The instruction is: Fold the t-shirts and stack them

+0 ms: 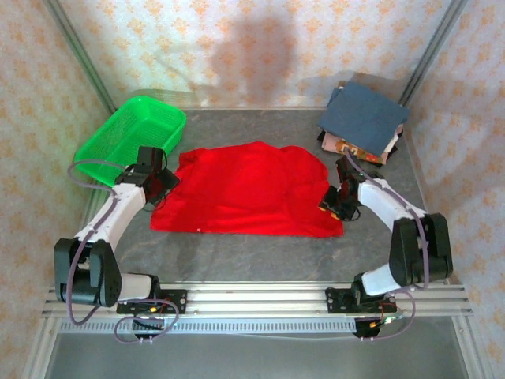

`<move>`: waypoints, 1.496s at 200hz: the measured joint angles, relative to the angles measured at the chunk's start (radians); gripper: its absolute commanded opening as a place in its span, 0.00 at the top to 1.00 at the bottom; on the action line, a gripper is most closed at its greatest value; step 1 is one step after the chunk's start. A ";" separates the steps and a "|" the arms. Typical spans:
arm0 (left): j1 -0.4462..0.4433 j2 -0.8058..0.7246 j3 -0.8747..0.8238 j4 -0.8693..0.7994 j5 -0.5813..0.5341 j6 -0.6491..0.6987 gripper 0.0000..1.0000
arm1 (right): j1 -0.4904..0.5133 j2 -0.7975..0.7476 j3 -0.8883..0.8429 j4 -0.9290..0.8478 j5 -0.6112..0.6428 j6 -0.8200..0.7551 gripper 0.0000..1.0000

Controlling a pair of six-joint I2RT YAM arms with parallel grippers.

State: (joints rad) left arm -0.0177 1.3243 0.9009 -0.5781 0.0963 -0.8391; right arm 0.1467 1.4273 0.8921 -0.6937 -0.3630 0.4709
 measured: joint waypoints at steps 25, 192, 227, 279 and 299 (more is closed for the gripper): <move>0.000 -0.002 -0.063 -0.011 0.002 -0.006 0.37 | 0.000 -0.069 0.013 -0.010 0.032 -0.003 0.50; -0.041 0.204 -0.132 0.139 0.072 -0.003 0.68 | 0.050 0.178 -0.027 0.157 -0.039 0.079 0.83; -0.041 0.163 -0.184 0.170 0.067 -0.028 0.68 | 0.094 0.150 -0.040 0.125 0.063 0.111 0.83; -0.042 0.105 -0.230 0.139 0.060 -0.038 0.69 | 0.109 0.073 -0.102 0.060 0.117 0.143 0.83; -0.042 0.058 -0.268 0.126 0.060 -0.052 0.69 | 0.113 0.039 -0.124 0.023 0.136 0.153 0.83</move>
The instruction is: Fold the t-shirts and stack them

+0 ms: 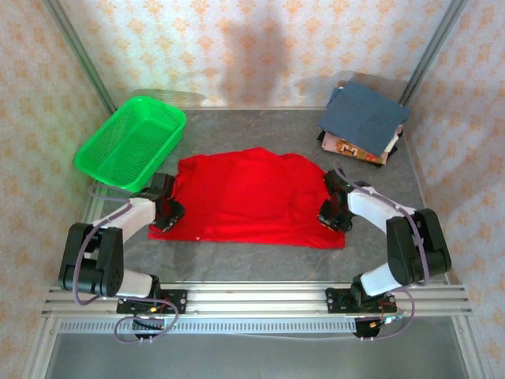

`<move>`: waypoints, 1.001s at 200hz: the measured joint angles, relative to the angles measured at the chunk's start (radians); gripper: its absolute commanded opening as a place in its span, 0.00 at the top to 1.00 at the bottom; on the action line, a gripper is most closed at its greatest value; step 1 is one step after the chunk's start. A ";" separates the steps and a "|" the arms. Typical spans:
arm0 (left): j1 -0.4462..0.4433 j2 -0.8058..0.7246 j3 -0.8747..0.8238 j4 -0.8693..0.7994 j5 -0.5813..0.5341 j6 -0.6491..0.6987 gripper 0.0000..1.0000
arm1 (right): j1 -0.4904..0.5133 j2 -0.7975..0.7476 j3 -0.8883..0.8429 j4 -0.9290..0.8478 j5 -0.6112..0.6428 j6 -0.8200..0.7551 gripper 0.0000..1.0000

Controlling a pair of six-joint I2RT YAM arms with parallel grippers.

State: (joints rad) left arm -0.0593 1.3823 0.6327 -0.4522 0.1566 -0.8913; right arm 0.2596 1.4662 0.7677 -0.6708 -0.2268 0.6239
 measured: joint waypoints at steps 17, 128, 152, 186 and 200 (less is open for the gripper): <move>-0.007 -0.053 -0.036 -0.028 0.000 -0.008 0.68 | 0.007 -0.031 -0.022 -0.029 0.011 0.009 0.83; -0.021 -0.034 0.406 -0.341 0.011 0.079 0.31 | 0.028 -0.125 0.255 -0.148 0.039 0.008 0.45; -0.020 0.147 0.629 -0.348 0.011 0.183 0.32 | 0.028 -0.053 0.401 -0.126 0.014 -0.047 0.28; -0.019 0.408 0.824 -0.396 -0.008 0.331 0.36 | 0.025 0.118 0.535 -0.106 -0.035 -0.150 0.25; -0.018 0.482 0.870 -0.422 -0.013 0.376 0.37 | 0.019 0.190 0.592 -0.102 -0.059 -0.179 0.25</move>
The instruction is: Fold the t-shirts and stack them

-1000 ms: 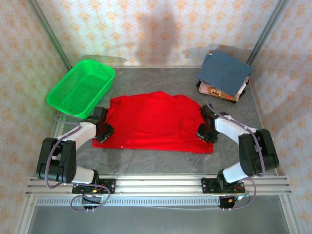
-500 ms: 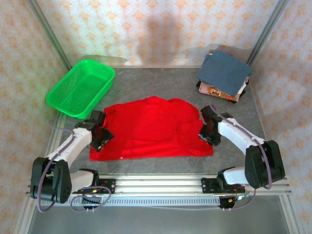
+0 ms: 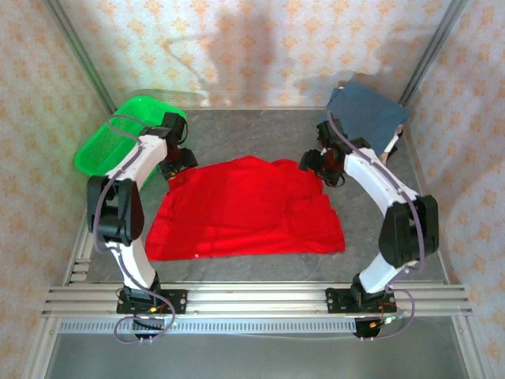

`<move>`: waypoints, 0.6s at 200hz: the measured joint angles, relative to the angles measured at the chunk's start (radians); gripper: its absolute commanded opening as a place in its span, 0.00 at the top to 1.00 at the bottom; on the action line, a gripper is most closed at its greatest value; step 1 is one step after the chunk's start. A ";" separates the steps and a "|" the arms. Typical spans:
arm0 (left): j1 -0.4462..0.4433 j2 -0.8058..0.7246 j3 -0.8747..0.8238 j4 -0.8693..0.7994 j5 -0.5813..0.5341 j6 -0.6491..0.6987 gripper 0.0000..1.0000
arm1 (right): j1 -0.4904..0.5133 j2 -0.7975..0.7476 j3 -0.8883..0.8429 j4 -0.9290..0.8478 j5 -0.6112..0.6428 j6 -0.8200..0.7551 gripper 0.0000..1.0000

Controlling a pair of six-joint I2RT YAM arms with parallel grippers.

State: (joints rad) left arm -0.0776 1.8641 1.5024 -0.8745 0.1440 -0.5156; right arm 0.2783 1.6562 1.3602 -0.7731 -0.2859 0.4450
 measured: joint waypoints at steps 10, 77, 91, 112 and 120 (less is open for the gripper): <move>0.000 0.034 0.027 -0.021 -0.002 0.025 0.39 | -0.008 0.042 0.032 0.005 -0.019 -0.016 0.25; 0.001 0.151 0.137 -0.123 -0.029 0.099 0.47 | -0.095 0.161 0.099 0.023 -0.116 -0.058 0.25; 0.001 0.167 0.141 -0.137 -0.034 0.103 0.48 | -0.106 0.178 0.103 0.025 -0.127 -0.064 0.25; 0.001 0.195 0.158 -0.155 -0.049 0.106 0.49 | -0.107 0.205 0.118 0.027 -0.141 -0.069 0.26; 0.001 0.204 0.165 -0.159 -0.049 0.106 0.51 | -0.107 0.214 0.122 0.031 -0.148 -0.069 0.26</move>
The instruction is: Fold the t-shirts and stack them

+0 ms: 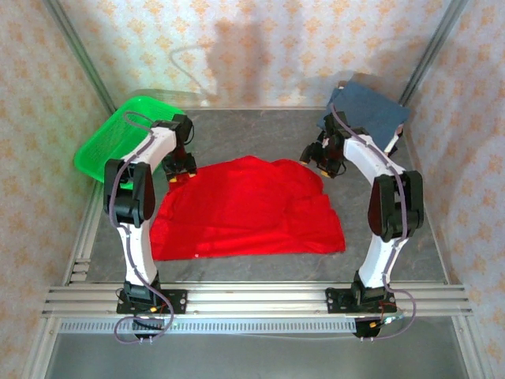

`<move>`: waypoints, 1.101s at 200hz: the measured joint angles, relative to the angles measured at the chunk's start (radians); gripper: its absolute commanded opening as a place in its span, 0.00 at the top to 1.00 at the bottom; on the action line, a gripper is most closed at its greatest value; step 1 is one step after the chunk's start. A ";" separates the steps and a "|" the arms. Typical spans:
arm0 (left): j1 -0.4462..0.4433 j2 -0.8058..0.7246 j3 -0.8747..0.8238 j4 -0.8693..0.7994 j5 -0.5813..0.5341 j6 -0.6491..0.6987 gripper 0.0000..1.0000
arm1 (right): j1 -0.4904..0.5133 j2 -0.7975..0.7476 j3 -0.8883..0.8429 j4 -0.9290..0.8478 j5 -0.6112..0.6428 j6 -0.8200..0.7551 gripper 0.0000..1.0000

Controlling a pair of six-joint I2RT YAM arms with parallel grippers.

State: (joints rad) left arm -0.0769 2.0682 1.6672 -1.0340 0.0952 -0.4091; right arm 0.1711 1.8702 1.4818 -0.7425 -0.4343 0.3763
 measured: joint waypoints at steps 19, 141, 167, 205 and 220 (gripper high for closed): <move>0.000 0.022 0.026 -0.009 0.000 0.000 0.55 | 0.000 0.017 0.005 0.009 -0.012 0.000 0.26; 0.069 0.032 0.144 -0.071 -0.001 0.083 0.97 | 0.005 0.099 0.011 0.010 -0.014 0.046 0.29; 0.116 0.037 0.211 -0.091 0.020 0.143 0.97 | 0.027 0.127 0.001 0.010 0.009 0.081 0.30; 0.149 0.091 0.272 -0.137 0.035 0.232 0.96 | 0.070 0.168 -0.012 0.005 0.071 0.127 0.32; 0.153 0.108 0.272 -0.154 0.035 0.254 0.96 | 0.075 0.167 -0.012 0.006 0.091 0.138 0.32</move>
State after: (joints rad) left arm 0.0765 2.1765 1.9392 -1.1885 0.1307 -0.1547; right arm 0.2462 2.0373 1.4700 -0.7368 -0.3435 0.5140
